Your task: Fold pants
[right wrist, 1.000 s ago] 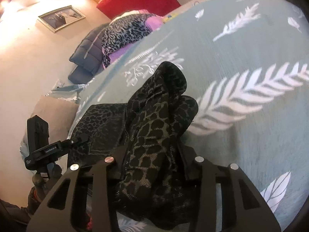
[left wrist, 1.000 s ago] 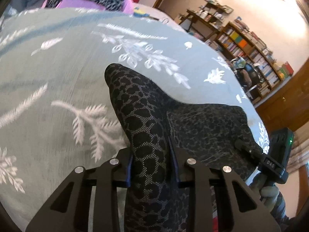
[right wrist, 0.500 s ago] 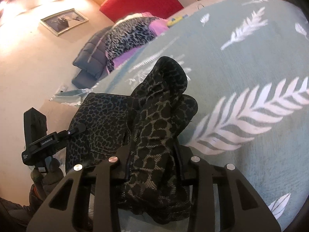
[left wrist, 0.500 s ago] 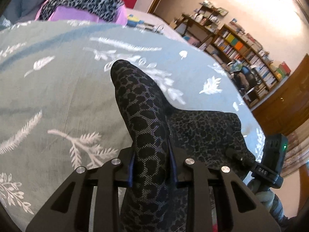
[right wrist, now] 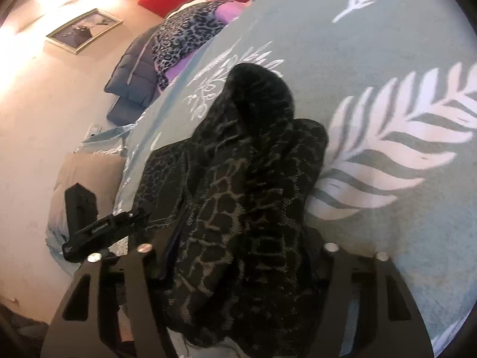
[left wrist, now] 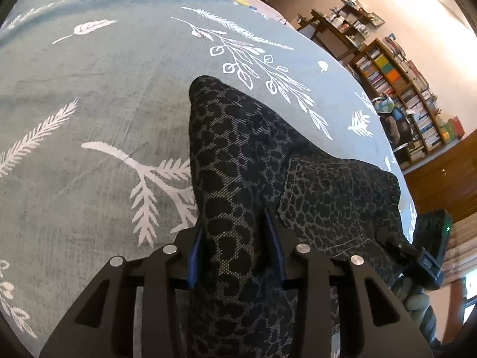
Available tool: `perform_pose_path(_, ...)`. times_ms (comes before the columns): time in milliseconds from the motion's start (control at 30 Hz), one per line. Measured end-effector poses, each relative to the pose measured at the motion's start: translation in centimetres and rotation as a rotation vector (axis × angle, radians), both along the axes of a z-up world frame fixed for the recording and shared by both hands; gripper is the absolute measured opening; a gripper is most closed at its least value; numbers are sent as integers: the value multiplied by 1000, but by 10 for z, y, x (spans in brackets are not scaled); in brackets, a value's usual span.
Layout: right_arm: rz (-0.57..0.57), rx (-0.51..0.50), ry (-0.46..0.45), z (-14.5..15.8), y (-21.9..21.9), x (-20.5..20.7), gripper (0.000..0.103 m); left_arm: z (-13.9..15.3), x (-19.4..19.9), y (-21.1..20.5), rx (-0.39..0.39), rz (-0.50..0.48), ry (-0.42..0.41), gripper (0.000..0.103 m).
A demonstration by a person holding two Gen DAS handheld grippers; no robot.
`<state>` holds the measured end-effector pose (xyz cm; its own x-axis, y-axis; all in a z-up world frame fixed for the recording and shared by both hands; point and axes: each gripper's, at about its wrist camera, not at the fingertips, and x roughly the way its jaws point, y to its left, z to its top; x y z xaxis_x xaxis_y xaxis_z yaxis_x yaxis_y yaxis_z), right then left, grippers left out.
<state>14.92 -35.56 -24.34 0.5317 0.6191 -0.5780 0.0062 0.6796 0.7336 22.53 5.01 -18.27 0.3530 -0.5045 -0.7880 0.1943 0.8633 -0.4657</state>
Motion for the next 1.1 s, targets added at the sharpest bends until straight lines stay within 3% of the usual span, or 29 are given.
perform_pose_path(133, -6, 42, -28, 11, -6, -2, 42, 14, 3, -3, -13, -27, -17, 28)
perform_pose_path(300, -22, 31, -117, 43, -11, 11, 38, 45, 15, -14, -34, -44, -75, 25)
perform_pose_path(733, -110, -72, -251, 85, -58, 125, 38, 80, 128, -90, -3, -98, -215, 25)
perform_pose_path(900, -150, -98, -253, 82, -82, 169, 38, 74, 173, -118, 1, -112, -222, 25)
perform_pose_path(1000, -164, -117, -233, 69, -94, 189, 38, 59, 194, -137, 17, -126, -216, 25)
perform_pose_path(1100, -169, -142, -185, 48, -102, 198, 38, 31, 215, -154, 48, -129, -158, 25)
